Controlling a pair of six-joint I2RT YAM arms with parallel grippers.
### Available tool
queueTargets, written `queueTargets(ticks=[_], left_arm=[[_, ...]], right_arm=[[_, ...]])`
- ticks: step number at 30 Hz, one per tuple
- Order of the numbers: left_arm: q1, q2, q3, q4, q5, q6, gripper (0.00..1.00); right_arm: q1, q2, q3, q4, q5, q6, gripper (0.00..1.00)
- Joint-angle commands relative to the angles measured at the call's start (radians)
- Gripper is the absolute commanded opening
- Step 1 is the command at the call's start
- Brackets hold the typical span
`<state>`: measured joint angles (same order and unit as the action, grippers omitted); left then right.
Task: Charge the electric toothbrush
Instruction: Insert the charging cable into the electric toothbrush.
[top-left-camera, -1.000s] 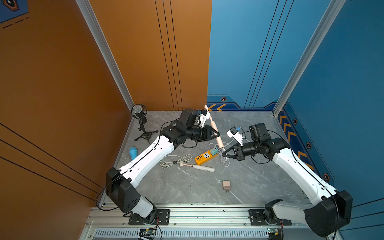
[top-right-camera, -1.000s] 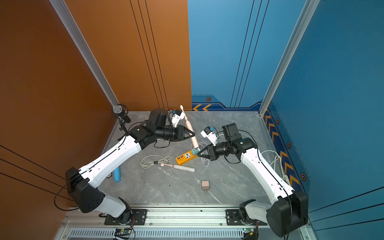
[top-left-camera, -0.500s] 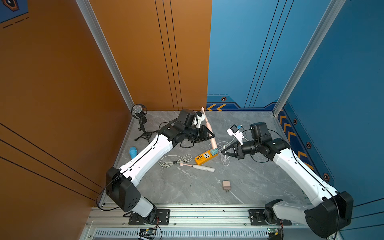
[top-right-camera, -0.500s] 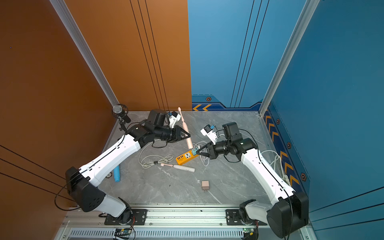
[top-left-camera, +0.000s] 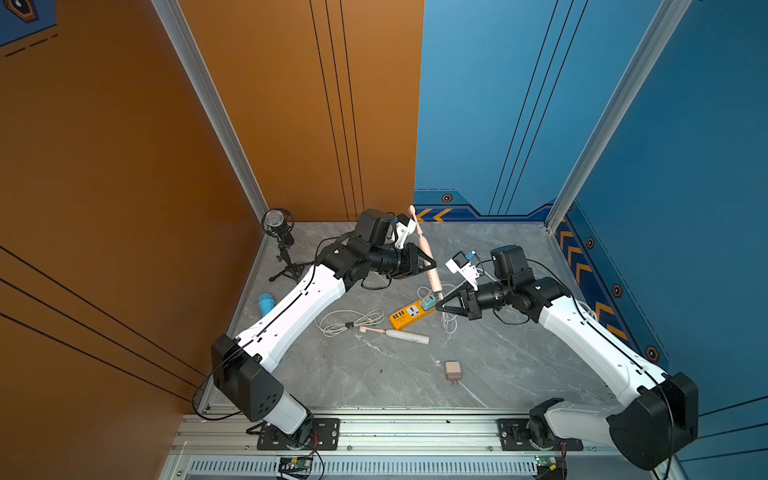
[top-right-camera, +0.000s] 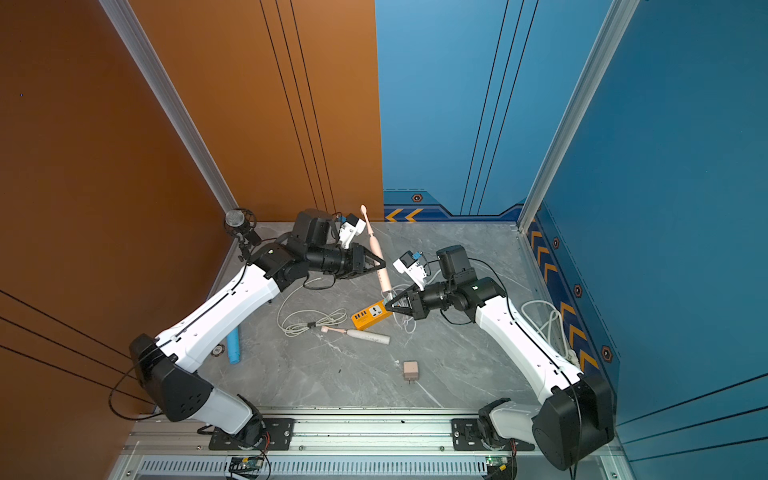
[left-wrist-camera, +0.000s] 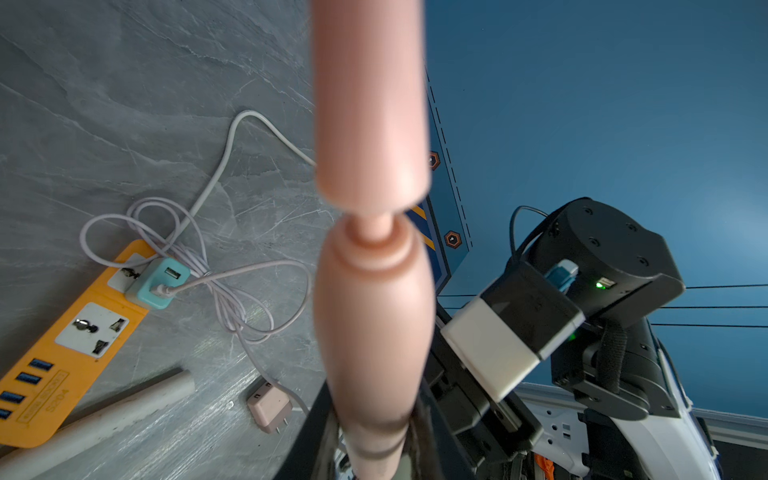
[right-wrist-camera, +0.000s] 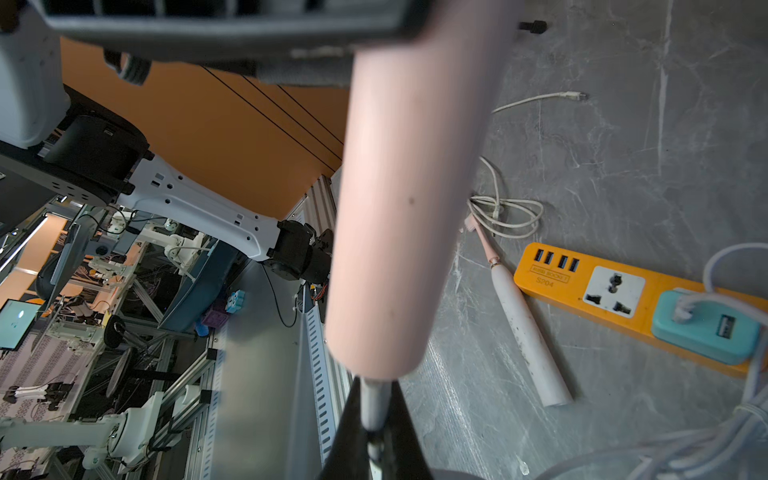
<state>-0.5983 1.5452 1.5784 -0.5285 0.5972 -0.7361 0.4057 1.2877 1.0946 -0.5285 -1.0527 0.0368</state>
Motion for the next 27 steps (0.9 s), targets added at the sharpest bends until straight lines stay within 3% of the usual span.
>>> queueTargets(ticks=[1,27], left_arm=[[-0.007,0.014,0.026,-0.002,0.045,-0.006,0.0],[-0.01,-0.003,0.017,-0.002,0.029,-0.017,0.0]], right_arm=[[0.004,0.012,0.017,0.039,-0.03,0.017,0.0],[-0.019,-0.045,-0.038,0.225,-0.06,0.16,0.0]])
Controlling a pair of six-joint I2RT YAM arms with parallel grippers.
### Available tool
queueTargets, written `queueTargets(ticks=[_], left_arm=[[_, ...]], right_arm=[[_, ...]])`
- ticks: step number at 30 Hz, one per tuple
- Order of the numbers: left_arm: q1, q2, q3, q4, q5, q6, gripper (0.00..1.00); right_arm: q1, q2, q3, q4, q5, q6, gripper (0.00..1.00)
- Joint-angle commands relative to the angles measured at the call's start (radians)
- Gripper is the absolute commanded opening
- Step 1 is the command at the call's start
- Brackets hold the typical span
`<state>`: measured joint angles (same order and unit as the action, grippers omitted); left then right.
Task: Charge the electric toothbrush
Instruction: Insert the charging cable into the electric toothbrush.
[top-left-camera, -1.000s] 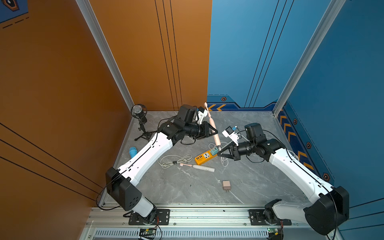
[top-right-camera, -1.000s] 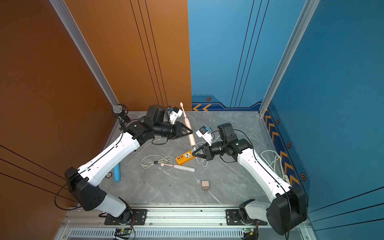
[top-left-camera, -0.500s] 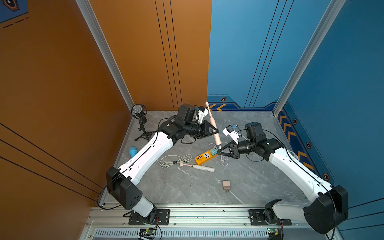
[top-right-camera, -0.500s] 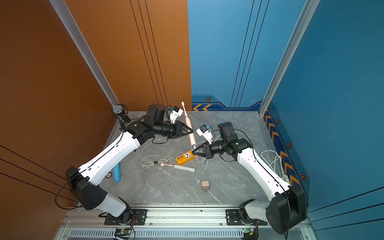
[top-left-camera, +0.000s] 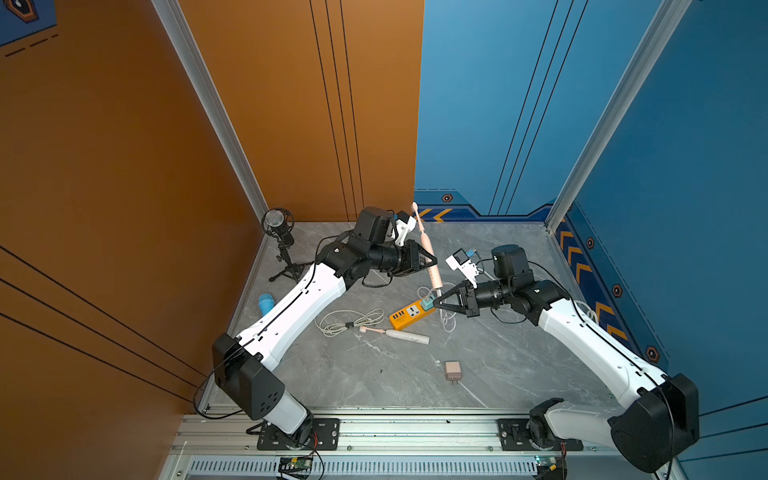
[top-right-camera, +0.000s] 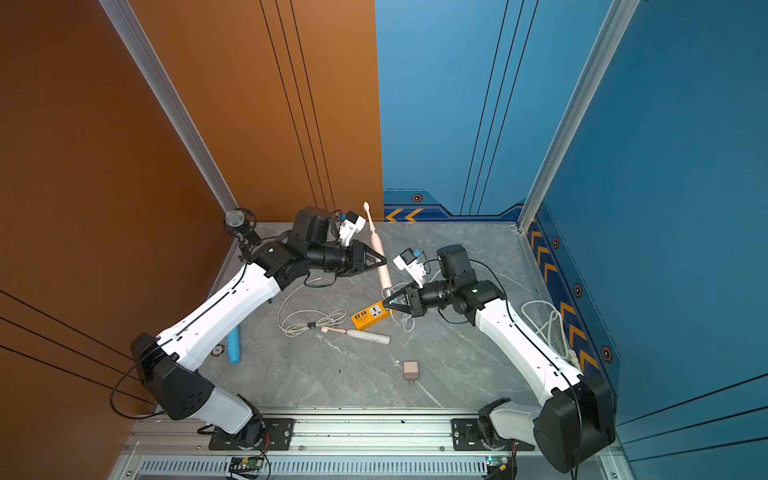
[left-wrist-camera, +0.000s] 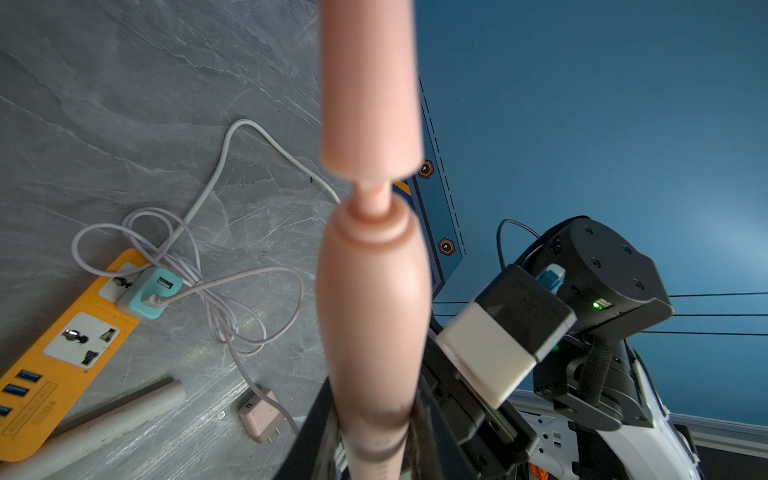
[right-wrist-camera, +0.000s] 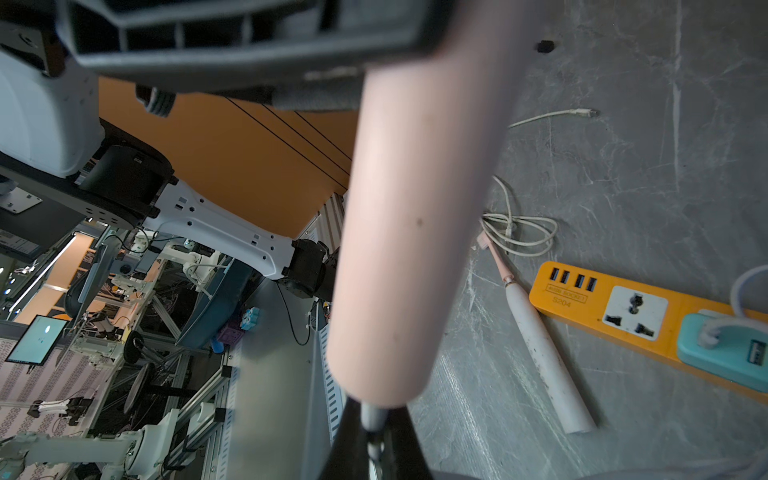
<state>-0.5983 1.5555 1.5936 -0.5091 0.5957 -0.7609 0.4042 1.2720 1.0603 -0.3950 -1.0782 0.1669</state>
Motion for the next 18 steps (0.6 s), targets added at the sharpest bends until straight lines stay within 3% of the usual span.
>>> queueTargets(ticks=[1,18], left_arm=[[-0.012,-0.012,0.003,-0.022,0.033,0.013,0.0],[-0.088,0.017,-0.03,-0.023,0.152,0.104,0.0]], right_arm=[[-0.017,-0.026,-0.002,0.102,-0.042,0.039,0.0],[-0.024,0.014,0.059,0.11,-0.091,0.066,0.0]])
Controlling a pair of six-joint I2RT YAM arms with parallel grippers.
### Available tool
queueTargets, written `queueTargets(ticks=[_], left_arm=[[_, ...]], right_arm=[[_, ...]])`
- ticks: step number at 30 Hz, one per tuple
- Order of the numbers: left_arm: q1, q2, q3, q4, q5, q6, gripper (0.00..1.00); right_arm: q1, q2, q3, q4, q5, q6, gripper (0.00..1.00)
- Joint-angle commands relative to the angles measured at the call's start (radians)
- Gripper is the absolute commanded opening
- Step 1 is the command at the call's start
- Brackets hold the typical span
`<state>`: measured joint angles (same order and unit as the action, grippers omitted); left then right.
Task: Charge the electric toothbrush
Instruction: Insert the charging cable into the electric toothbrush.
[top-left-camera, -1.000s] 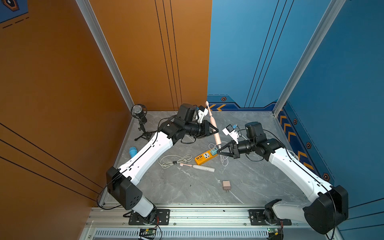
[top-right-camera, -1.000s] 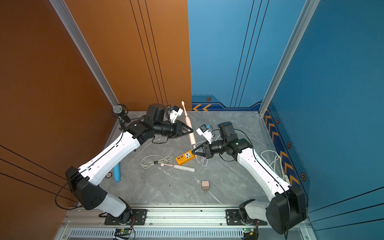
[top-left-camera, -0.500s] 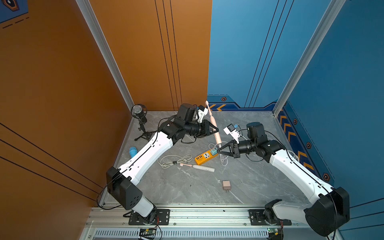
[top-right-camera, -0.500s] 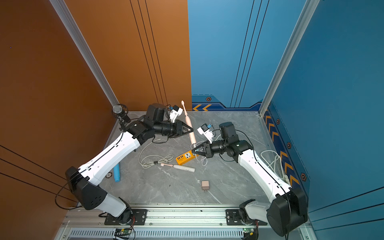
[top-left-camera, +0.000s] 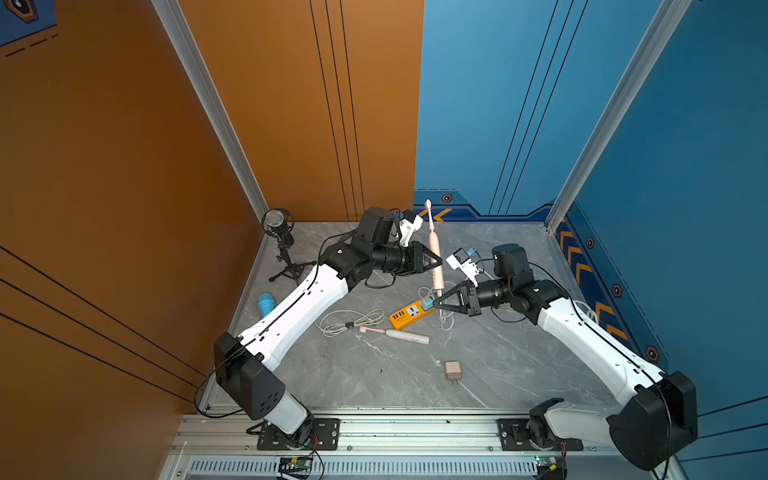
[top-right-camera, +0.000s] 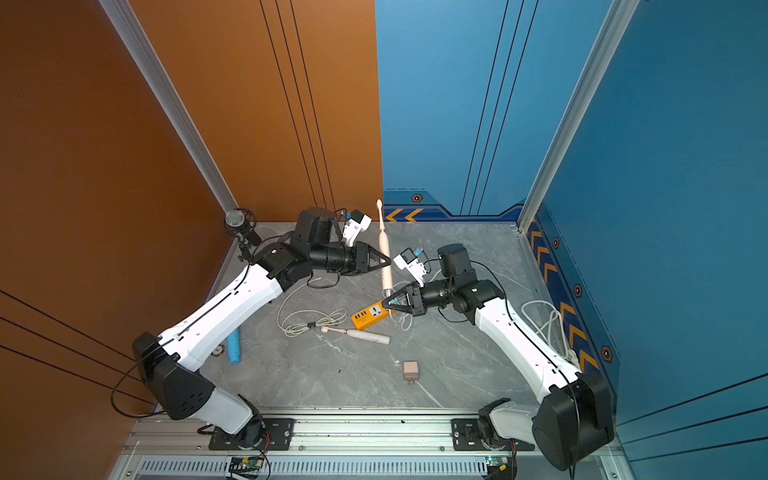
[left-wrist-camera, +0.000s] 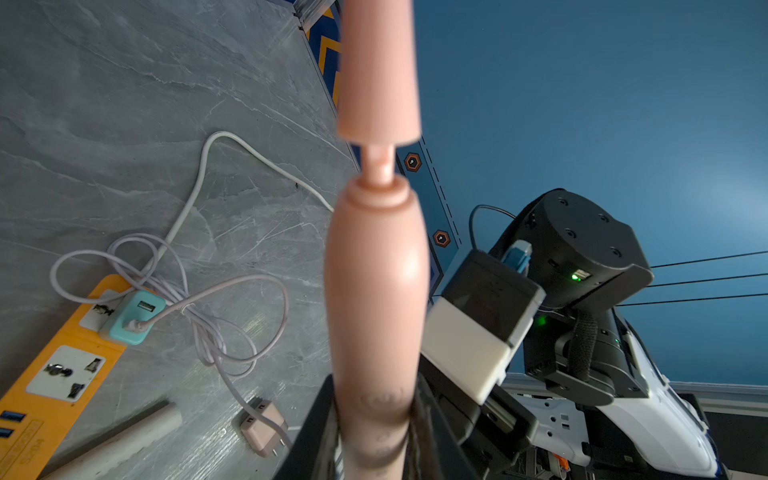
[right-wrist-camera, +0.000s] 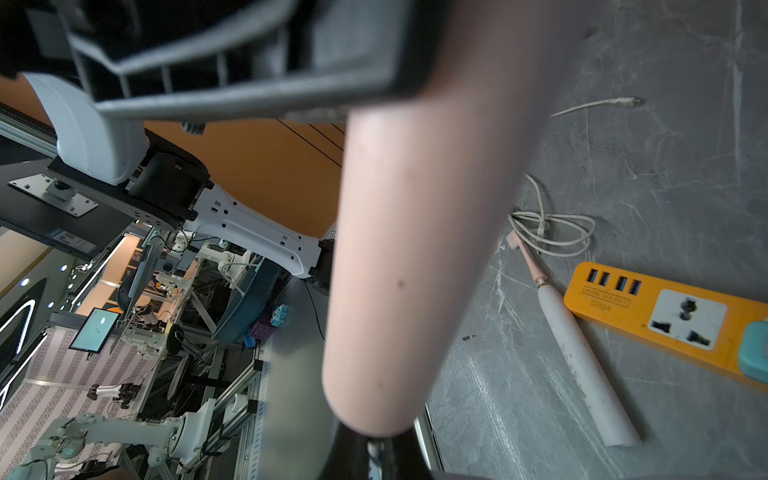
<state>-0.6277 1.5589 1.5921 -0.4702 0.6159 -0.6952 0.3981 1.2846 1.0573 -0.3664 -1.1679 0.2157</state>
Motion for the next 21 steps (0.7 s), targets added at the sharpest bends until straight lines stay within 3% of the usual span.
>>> queueTargets(ticks=[1,13,21], left_arm=[[-0.064,0.011,-0.037,-0.062,0.132,0.044,0.0],[-0.087,-0.035,-0.104,-0.067,0.045,0.078,0.0],[-0.129,-0.033,-0.107,-0.067,0.033,0.083,0.0]], right_arm=[[-0.019,-0.001,0.065,0.083,-0.001,0.019,0.0],[-0.043,-0.06,0.026,0.3,0.094,0.215,0.0],[-0.052,-0.063,0.038,0.287,0.108,0.209,0.0]])
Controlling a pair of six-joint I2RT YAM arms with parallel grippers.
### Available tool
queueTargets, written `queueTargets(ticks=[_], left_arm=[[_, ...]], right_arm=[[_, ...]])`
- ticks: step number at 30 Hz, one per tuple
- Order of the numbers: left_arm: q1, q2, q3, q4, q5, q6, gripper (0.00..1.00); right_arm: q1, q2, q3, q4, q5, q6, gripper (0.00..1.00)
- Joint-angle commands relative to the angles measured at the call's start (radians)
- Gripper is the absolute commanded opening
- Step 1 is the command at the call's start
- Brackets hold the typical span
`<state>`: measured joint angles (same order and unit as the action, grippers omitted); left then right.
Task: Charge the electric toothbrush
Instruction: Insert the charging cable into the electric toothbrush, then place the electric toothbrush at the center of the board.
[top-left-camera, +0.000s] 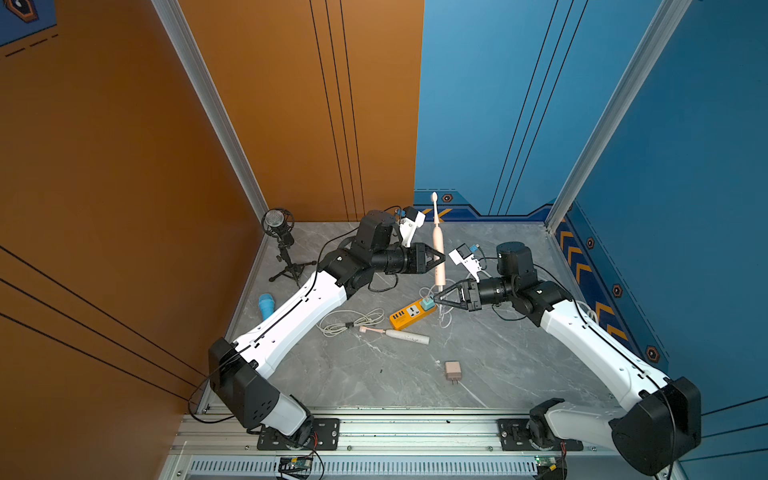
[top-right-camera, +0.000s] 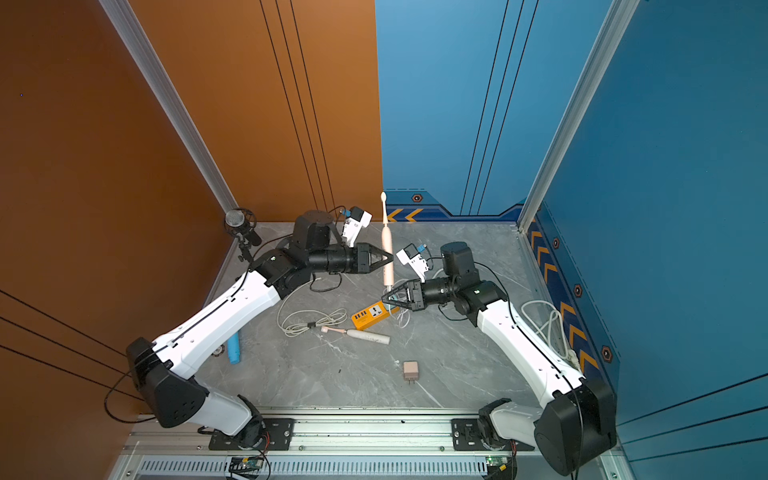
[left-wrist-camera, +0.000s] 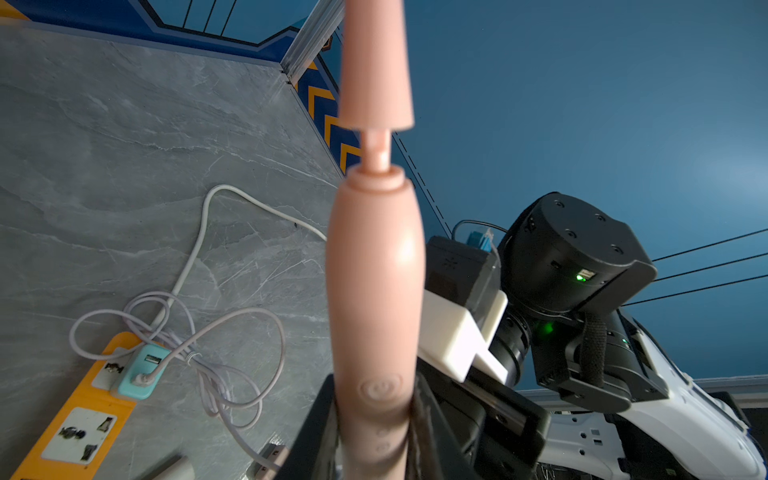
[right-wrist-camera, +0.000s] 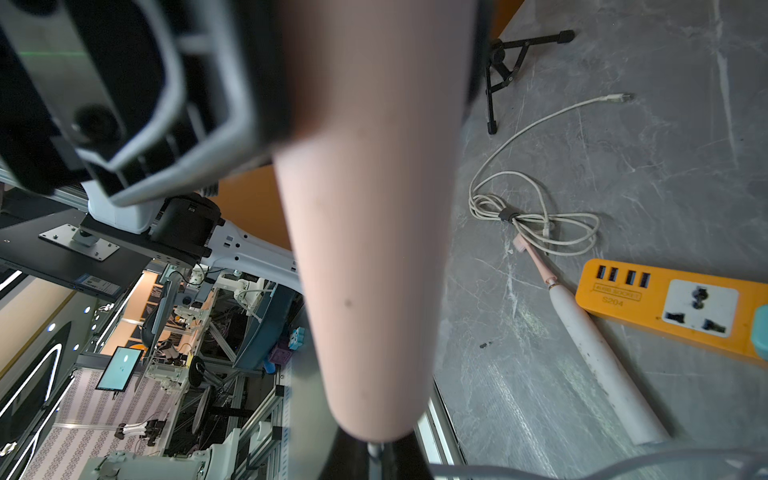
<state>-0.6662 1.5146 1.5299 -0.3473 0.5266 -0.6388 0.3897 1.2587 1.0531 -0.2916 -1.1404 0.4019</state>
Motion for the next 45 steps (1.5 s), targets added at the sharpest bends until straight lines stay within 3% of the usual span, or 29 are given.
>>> queueTargets(ticks=[1,5,9,11,14,17,22,27,30,33,37,45], left_arm=[[-0.094,0.011,-0.051,-0.192,0.13,0.033,0.0],[-0.09,0.025,-0.046,-0.234,0.12,0.061,0.0],[-0.091,0.05,-0.004,-0.234,0.107,0.07,0.0],[-0.089,0.063,0.031,-0.234,0.088,0.083,0.0],[-0.077,0.094,0.105,-0.234,0.028,0.101,0.0],[-0.076,0.127,0.166,-0.234,-0.047,0.125,0.0],[-0.091,0.211,0.246,-0.234,-0.152,0.165,0.0],[-0.156,0.375,0.35,-0.235,-0.12,0.225,0.0],[-0.183,0.498,0.423,-0.246,-0.054,0.243,0.0],[-0.222,0.622,0.517,-0.298,-0.088,0.291,0.0],[-0.263,0.788,0.654,-0.372,-0.096,0.347,0.0],[-0.308,0.961,0.77,-0.447,-0.16,0.436,0.0]], right_arm=[[-0.046,-0.04,0.047,0.212,0.087,0.024,0.0],[-0.048,-0.025,0.084,0.143,0.099,-0.01,0.0],[-0.048,-0.011,0.106,-0.044,0.109,-0.128,0.01],[-0.05,-0.028,0.081,-0.081,0.13,-0.139,0.09],[-0.06,-0.055,0.044,-0.152,0.166,-0.159,0.3],[-0.082,-0.098,0.005,-0.232,0.211,-0.174,0.43],[-0.188,-0.276,-0.083,-0.352,0.47,-0.099,0.56],[-0.322,-0.434,-0.082,-0.505,0.78,0.026,0.73],[-0.401,-0.459,-0.061,-0.609,0.819,0.04,0.77],[-0.449,-0.473,-0.08,-0.644,0.864,0.08,0.79],[-0.465,-0.459,-0.119,-0.643,0.887,0.112,0.8],[-0.491,-0.48,-0.173,-0.634,0.935,0.141,0.81]])
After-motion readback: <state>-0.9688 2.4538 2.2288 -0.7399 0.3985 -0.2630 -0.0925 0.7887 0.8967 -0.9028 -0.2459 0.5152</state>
